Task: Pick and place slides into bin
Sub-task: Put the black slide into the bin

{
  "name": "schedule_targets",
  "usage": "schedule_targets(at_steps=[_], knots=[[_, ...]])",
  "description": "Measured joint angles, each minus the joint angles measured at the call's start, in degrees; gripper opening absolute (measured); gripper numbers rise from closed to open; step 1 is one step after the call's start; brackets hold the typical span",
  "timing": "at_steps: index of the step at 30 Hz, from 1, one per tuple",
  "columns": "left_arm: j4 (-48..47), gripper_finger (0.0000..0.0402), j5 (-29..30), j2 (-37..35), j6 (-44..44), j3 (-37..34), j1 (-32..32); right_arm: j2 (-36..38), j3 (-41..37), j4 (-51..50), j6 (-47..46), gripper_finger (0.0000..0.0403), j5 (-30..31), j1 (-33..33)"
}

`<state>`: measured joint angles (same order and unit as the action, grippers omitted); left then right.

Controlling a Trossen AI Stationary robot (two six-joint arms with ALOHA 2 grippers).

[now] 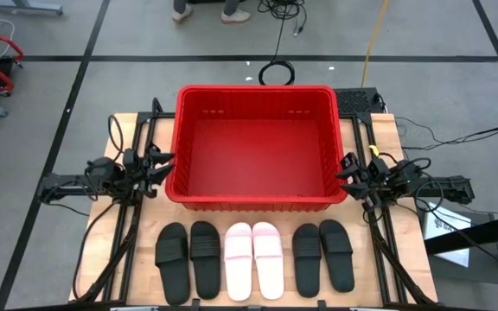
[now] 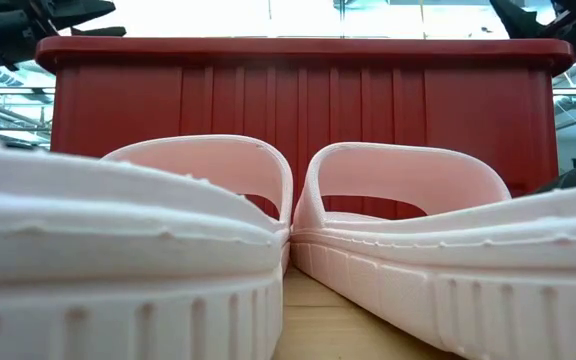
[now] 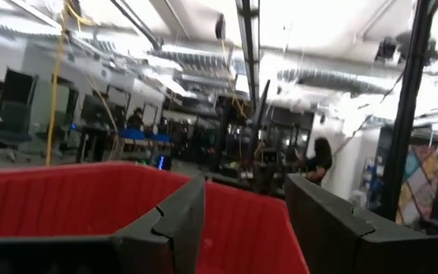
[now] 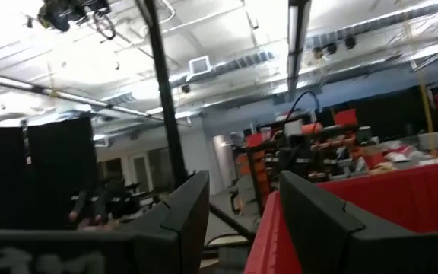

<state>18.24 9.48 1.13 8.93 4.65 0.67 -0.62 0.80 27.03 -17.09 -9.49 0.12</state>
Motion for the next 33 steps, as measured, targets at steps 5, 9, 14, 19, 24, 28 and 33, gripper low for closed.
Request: schedule_targets(at_steps=[5,9,14,19,24,28,33], knots=[[-2.8,0.0186,2.3,0.0,-3.5,4.2,0.0,0.0,1.0,3.1,0.2,0.0151,0.6,0.0],[-4.3,0.0186,2.7,0.0,-4.6,8.0,0.0,-0.1,4.7,-0.2,2.1,0.0151,0.2,0.0],[-6.9,0.0186,2.6,2.1,-5.7,12.6,0.0,-1.9,11.7,-3.1,3.4,0.0151,-1.3,0.0],[-6.4,0.0186,-0.3,8.3,-6.0,17.0,0.0,-6.4,17.1,-2.4,3.4,0.0151,-7.2,0.0],[-5.3,0.0186,-3.8,16.3,-6.2,23.5,0.0,-12.3,22.5,-1.4,4.4,0.0151,-8.9,0.0],[-5.1,0.0186,-6.7,22.4,-6.3,30.4,0.0,-17.0,28.2,-1.0,5.6,0.0151,-11.5,0.0],[-5.1,0.0186,-11.3,28.6,-7.1,38.0,0.0,-22.6,35.6,-1.1,5.9,0.0151,-14.8,0.0]])
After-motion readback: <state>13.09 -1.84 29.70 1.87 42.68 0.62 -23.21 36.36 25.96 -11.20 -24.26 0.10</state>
